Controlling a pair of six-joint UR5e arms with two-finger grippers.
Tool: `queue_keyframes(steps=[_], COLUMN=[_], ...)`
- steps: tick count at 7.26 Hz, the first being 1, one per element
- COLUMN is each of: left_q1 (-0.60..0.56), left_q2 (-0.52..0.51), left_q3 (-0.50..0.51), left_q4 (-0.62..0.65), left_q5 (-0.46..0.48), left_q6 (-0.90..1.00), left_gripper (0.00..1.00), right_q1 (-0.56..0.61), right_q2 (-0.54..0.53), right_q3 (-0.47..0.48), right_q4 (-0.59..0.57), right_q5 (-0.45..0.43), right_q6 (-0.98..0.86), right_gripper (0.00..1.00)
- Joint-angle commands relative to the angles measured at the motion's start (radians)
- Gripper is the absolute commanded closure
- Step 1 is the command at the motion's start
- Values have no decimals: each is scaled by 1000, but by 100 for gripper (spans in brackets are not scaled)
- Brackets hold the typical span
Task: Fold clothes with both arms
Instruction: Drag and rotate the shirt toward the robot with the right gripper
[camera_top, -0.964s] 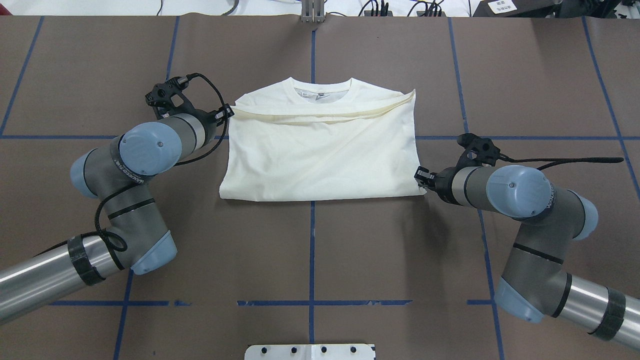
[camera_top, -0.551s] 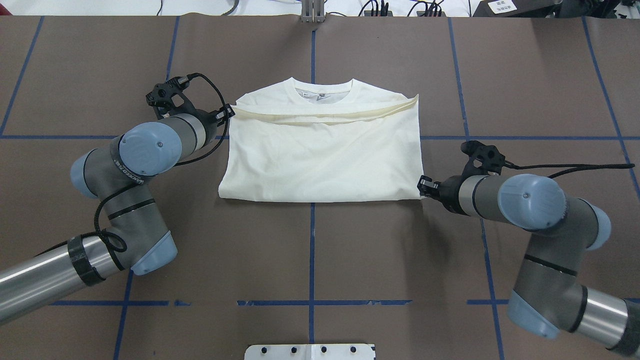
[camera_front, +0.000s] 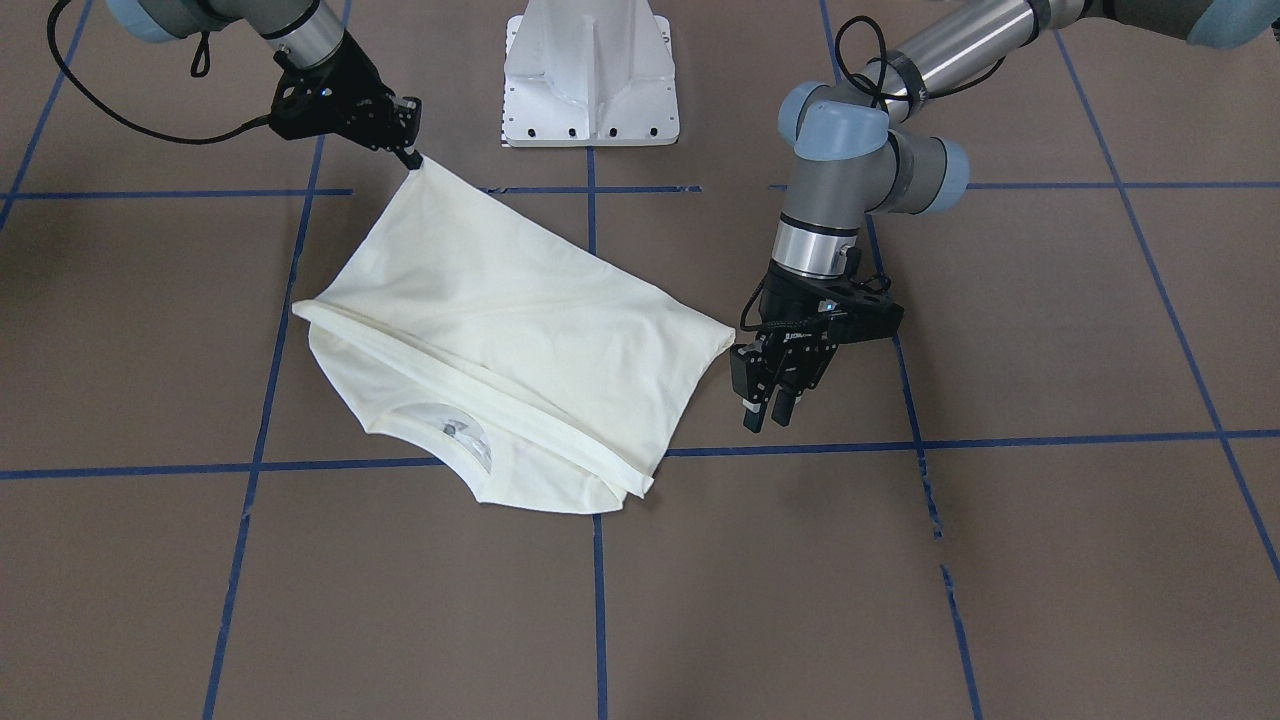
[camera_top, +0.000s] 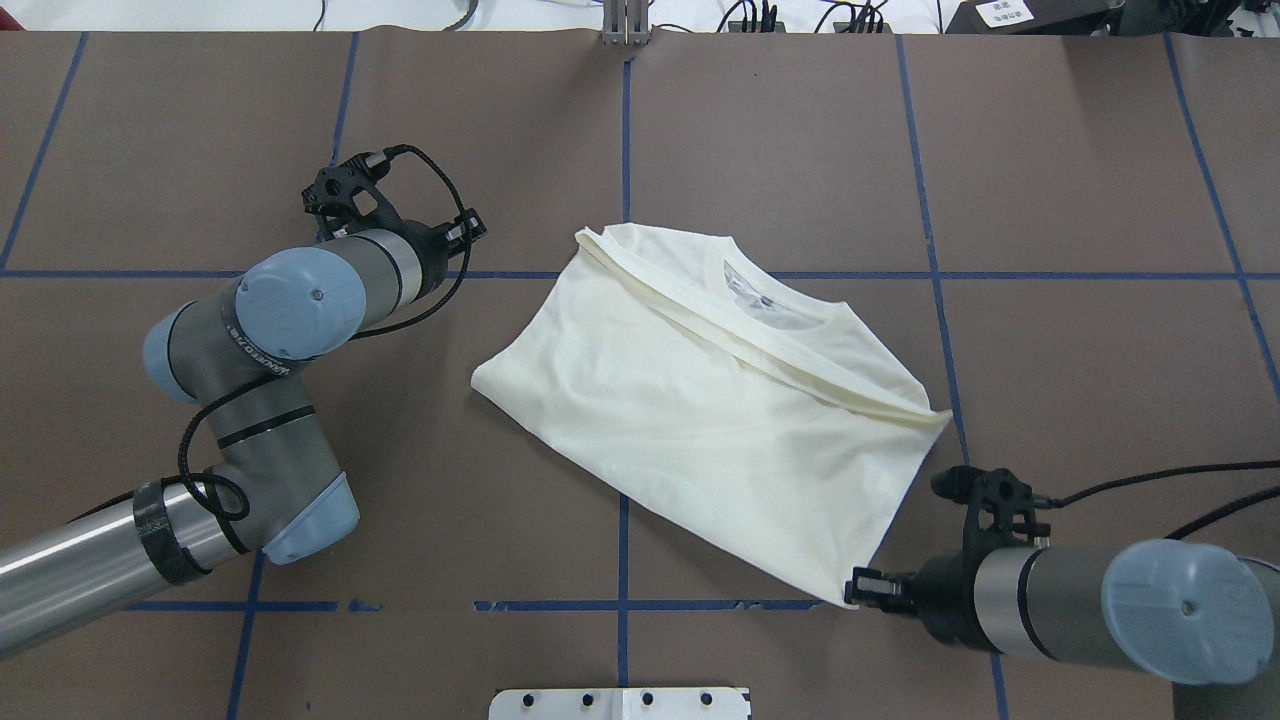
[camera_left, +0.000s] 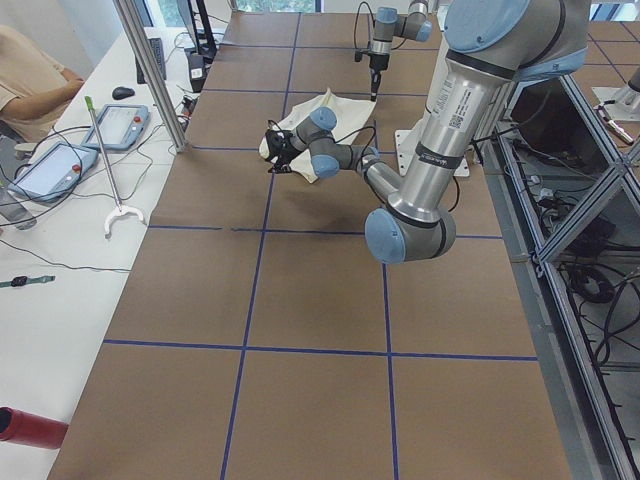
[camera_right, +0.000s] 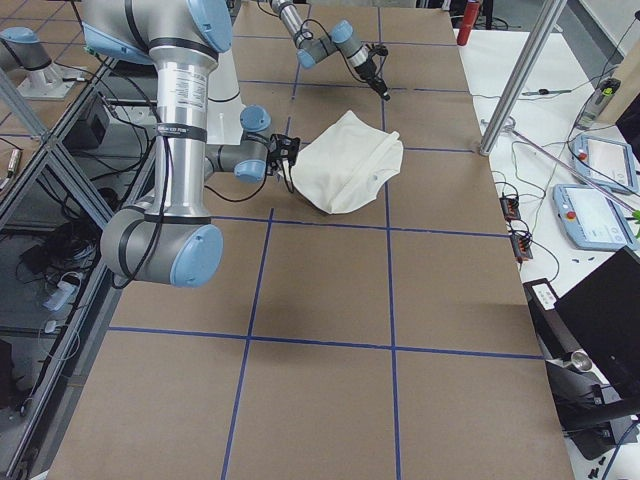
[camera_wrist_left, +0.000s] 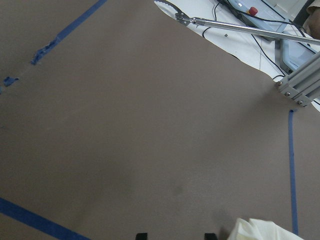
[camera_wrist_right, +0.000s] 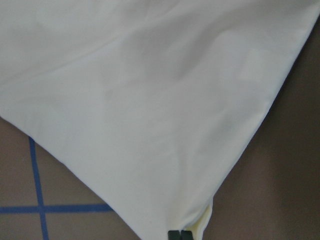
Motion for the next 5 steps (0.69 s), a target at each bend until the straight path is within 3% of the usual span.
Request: queue_keyframes(steps=[1, 2, 3, 4, 5], left_q1=[25, 30, 58, 93, 154], left_q2=[0, 22, 22, 23, 33], left_q3=[-70, -132, -177, -224, -228], left_q4=[2, 3, 3, 3, 28], left_q5=[-51, -103, -172, -232, -229], left_q6=[-44, -80, -170, -282, -348], left_gripper=[52, 51, 46, 46, 42], right_q1=[-119, -177, -156, -112, -10], right_q2=[-50, -47, -47, -47, -44], right_q3=[87, 82, 79, 84, 79], right_q4=[0, -2, -2, -2, 0], right_q5=[120, 116, 111, 111, 111], right_q6=[5, 6, 5, 6, 5], right_gripper=[100, 80, 1, 0, 0])
